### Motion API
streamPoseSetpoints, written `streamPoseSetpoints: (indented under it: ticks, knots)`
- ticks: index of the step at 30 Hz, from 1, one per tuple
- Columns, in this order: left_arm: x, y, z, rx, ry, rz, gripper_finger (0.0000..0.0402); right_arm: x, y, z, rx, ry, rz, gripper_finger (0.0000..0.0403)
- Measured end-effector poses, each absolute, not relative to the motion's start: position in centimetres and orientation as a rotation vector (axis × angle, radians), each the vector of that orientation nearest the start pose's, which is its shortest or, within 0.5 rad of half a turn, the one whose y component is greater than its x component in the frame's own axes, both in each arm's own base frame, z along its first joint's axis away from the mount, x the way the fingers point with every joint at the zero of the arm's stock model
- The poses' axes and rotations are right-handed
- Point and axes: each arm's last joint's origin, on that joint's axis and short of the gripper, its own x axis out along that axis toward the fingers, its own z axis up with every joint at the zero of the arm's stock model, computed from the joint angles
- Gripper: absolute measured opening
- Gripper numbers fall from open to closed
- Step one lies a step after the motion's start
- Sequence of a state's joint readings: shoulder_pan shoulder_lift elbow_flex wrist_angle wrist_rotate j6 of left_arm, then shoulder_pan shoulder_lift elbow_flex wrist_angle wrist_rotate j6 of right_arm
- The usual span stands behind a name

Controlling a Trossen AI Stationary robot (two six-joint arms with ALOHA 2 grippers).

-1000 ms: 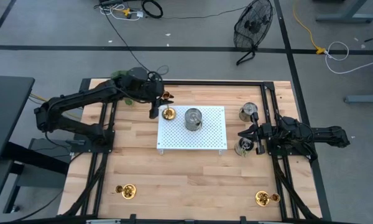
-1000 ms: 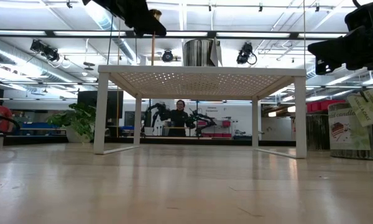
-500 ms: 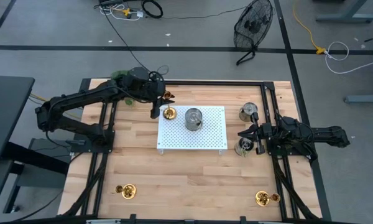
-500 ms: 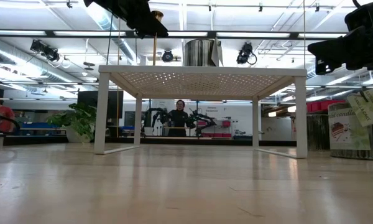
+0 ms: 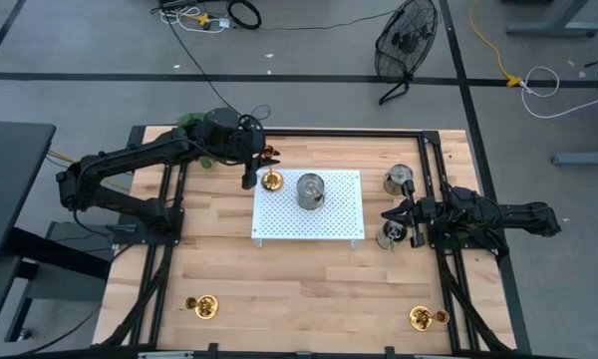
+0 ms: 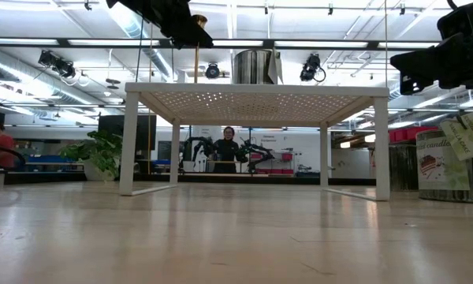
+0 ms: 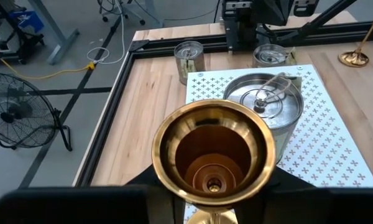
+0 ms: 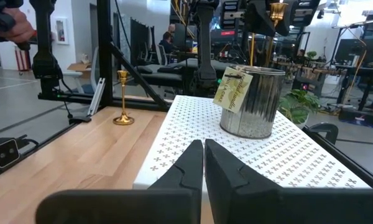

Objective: Pick & Place candle stick holders
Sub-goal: Put the top center golden candle holder on the shelf

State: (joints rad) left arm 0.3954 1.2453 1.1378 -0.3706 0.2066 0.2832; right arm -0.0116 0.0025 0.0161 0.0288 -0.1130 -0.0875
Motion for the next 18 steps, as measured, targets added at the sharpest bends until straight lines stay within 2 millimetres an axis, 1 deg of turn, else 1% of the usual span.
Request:
streamPoseSetpoints:
  ticks: [4,10,18]
  knots:
    - [25.21,9.91,34.25,0.138,0.483,0.122,0.0106,9.66,0.21,17.15,-0.090,-0.047,0.099,0.0021]
    - [25.20,9.98,34.25,0.144,0.489,0.152,0.0098,9.66,0.21,17.16,-0.090,-0.047,0.099,0.0021]
    - [25.19,10.03,34.25,0.148,0.492,0.167,0.0125,9.66,0.21,17.16,-0.090,-0.047,0.099,0.0021]
